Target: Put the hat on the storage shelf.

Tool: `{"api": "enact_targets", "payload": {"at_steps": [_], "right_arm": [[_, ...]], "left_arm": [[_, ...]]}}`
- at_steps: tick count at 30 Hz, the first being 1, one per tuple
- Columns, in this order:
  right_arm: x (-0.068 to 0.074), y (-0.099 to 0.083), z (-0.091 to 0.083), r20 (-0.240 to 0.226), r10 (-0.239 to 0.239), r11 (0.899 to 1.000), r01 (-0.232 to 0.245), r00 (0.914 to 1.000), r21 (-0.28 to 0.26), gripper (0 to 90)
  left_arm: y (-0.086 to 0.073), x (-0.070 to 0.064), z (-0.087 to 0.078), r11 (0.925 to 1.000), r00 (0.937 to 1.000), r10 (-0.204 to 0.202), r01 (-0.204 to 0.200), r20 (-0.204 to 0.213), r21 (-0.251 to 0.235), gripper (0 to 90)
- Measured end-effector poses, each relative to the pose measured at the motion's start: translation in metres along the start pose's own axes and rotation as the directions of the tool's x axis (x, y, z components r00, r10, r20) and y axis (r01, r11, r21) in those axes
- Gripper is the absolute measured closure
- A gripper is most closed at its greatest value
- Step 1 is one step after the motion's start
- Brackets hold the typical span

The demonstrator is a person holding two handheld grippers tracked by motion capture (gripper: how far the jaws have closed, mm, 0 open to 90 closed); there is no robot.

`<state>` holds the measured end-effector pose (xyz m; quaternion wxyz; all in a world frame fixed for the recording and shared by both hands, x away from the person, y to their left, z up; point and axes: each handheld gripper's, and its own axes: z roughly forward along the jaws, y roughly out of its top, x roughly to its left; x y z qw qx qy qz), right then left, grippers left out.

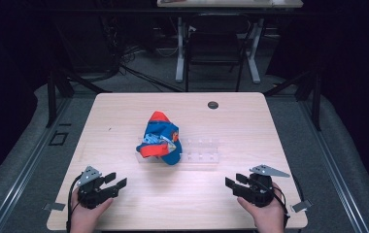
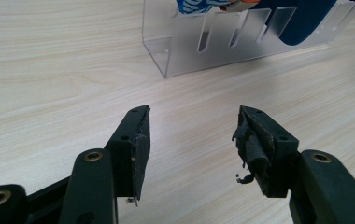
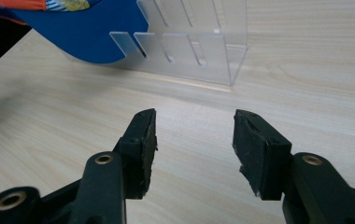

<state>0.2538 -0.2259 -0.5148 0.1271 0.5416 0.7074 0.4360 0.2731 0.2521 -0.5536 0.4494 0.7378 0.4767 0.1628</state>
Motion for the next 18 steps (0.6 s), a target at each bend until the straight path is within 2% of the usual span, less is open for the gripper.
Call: {"api": "enact_targets", "payload": {"at_steps": [3, 4, 6, 11, 18], "right_arm": [[-0.003, -0.006, 0.001, 0.016, 0.002, 0.999, -0.001, 0.9999, -0.046, 48.4], [-0.004, -0.008, 0.002, 0.022, -0.004, 0.998, 0.005, 0.9998, -0.056, 48.3], [-0.005, -0.013, 0.004, 0.041, -0.022, 0.998, 0.025, 0.9989, -0.061, 48.2], [-0.007, -0.021, 0.012, 0.035, -0.035, 0.999, 0.036, 0.9988, -0.034, 48.0], [-0.011, -0.024, 0.016, 0.053, -0.053, 0.997, 0.056, 0.9972, -0.056, 46.4]], "left_arm": [[0.001, -0.004, 0.002, 0.9998, 0.9998, 0.019, -0.019, 0.004, 0.011, 45.4], [0.0, -0.005, 0.004, 0.9997, 0.9997, 0.025, -0.025, 0.008, 0.001, 45.1], [0.0, -0.007, 0.005, 0.9995, 0.9994, 0.033, -0.033, 0.012, 0.006, 45.1], [-0.002, -0.008, 0.007, 0.999, 0.9989, 0.043, -0.043, 0.02, 0.011, 45.1], [-0.002, -0.012, 0.011, 0.9982, 0.9976, 0.055, -0.055, 0.043, 0.021, 45.4]]}}
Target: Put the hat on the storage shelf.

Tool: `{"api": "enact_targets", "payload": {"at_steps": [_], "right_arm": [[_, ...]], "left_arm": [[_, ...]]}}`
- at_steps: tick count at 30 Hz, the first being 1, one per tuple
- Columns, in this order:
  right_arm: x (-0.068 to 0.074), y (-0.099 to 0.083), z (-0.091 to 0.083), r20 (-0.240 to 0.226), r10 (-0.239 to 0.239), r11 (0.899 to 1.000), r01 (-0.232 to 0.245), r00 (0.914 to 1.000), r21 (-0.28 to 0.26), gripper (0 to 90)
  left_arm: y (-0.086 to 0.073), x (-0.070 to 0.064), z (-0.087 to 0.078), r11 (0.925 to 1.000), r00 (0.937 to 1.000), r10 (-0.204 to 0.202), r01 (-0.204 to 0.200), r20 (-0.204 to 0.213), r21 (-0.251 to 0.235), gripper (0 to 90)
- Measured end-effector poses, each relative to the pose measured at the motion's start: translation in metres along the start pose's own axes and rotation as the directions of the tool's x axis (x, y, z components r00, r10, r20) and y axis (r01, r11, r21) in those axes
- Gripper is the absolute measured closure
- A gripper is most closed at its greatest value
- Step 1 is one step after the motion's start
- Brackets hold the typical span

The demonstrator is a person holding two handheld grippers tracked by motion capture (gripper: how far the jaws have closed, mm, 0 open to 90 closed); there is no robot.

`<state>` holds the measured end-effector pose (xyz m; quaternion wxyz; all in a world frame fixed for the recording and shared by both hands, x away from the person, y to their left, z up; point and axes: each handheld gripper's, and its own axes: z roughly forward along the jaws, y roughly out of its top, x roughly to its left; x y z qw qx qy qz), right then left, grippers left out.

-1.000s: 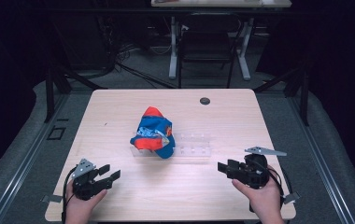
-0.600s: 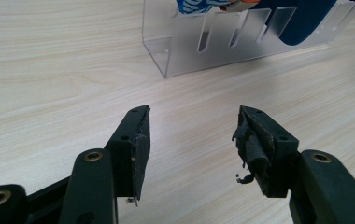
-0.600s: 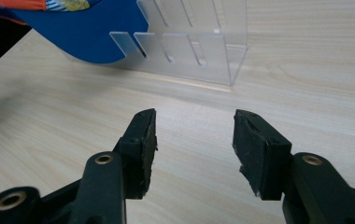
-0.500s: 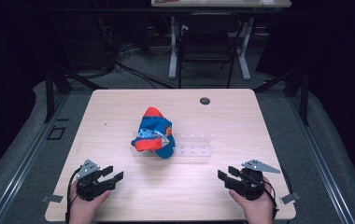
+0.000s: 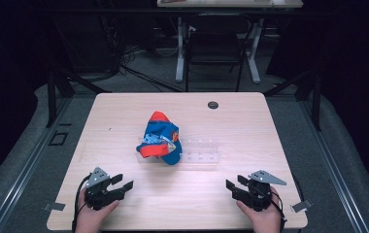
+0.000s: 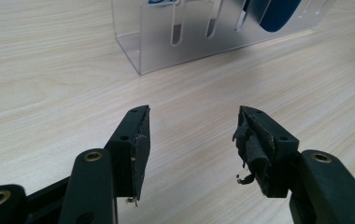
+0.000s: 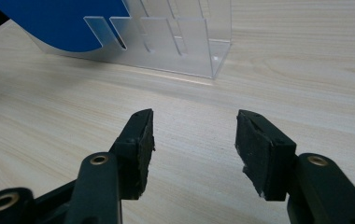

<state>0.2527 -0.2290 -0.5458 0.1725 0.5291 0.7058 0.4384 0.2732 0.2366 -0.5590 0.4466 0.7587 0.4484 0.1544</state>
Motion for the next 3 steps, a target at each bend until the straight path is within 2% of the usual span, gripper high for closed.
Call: {"api": "enact_targets", "payload": {"at_steps": [3], "right_arm": [[-0.0018, -0.0014, 0.0014, -0.002, 0.013, 1.0, -0.013, 0.9999, -0.005, 46.4]], "left_arm": [[0.0036, -0.0045, 0.005, 0.9998, 0.9995, -0.018, 0.018, 0.024, -0.01, 45.6]]}}
